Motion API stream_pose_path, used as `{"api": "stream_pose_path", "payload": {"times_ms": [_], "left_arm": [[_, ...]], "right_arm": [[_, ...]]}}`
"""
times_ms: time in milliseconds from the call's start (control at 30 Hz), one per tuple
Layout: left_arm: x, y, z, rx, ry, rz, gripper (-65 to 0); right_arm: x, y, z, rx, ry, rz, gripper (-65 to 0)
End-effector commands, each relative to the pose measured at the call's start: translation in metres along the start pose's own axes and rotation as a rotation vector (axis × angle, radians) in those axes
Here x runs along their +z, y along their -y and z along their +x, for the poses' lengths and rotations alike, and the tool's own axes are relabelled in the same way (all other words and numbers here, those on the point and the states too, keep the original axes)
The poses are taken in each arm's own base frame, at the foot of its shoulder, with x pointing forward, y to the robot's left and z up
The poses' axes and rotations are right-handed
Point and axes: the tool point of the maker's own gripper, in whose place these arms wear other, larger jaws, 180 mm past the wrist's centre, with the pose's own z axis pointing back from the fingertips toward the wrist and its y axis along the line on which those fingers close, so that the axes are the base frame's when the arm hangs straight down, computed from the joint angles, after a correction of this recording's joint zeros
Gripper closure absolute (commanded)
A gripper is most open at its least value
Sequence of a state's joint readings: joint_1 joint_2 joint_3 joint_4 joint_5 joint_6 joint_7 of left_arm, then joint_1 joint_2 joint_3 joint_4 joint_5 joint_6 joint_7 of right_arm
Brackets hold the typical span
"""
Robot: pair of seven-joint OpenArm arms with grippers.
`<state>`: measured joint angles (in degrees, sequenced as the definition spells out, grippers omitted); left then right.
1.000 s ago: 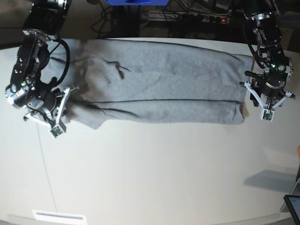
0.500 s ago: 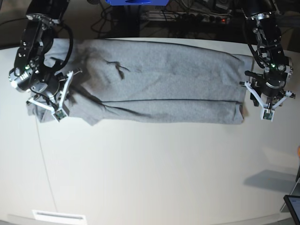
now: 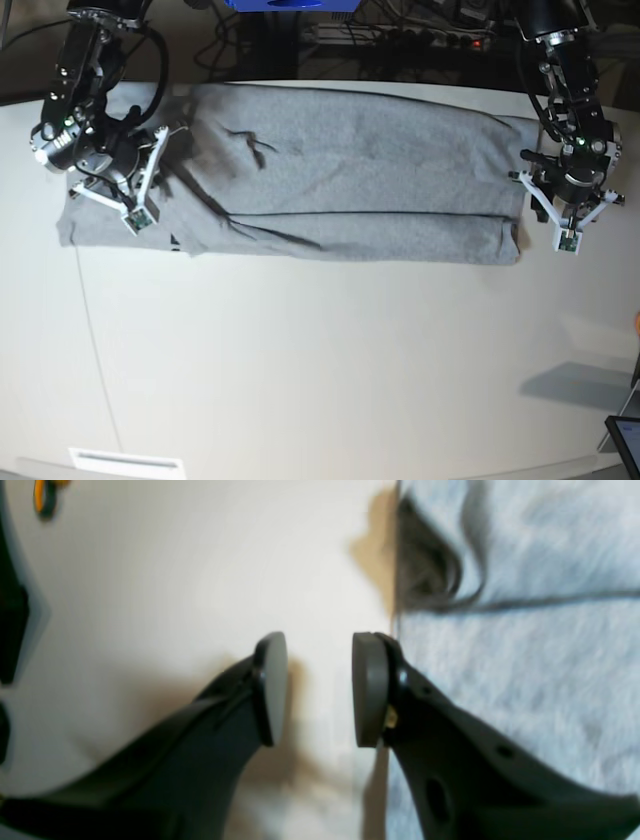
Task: Fold the T-shirt properly
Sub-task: 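Grasp the sleeve with the right gripper and fold it onto the shirt, then pinch the shirt's end with the right gripper and tuck it inward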
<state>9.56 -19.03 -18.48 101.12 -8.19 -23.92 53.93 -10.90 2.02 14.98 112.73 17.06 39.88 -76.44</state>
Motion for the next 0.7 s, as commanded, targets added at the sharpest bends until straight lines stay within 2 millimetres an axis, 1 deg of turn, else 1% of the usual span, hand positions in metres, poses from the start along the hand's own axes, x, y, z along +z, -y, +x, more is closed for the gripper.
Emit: {"api": "stream_pose_path", "payload": {"times_ms": [0,200,233,433,567,600,667], "left_arm": [[0.002,-0.011,0.009,-0.004,0.026,0.027,-22.0],[0.001,-0.01,0.007,-0.002,0.022,0.024,-22.0],[0.001,-0.009,0.007,-0.003,0.022,0.023,-22.0],[-0.006,0.014,0.008,-0.059,0.011,-0.03,-22.0],[-0.007,0.019,0.01,-0.053,0.027,-0.043,-22.0],[-0.007,0.022,0.01,-0.06,0.026,-0.048,-22.0],[-0.008,0.026,0.011,-0.068,0.026,-0.057,-22.0]], "right_arm": [[0.005,0.004,0.01,0.013,0.035,-0.016,0.0],[0.004,-0.002,-0.003,0.006,0.008,-0.001,0.0],[0.004,-0.002,-0.003,0.007,0.009,-0.002,0.0],[0.006,-0.006,-0.006,0.008,0.007,0.006,0.0],[0.007,-0.021,-0.004,-0.008,0.055,0.085,0.0],[0.008,-0.021,-0.005,-0.013,0.062,0.095,0.0],[0.011,-0.016,-0.007,-0.036,0.07,0.088,0.0]]}}
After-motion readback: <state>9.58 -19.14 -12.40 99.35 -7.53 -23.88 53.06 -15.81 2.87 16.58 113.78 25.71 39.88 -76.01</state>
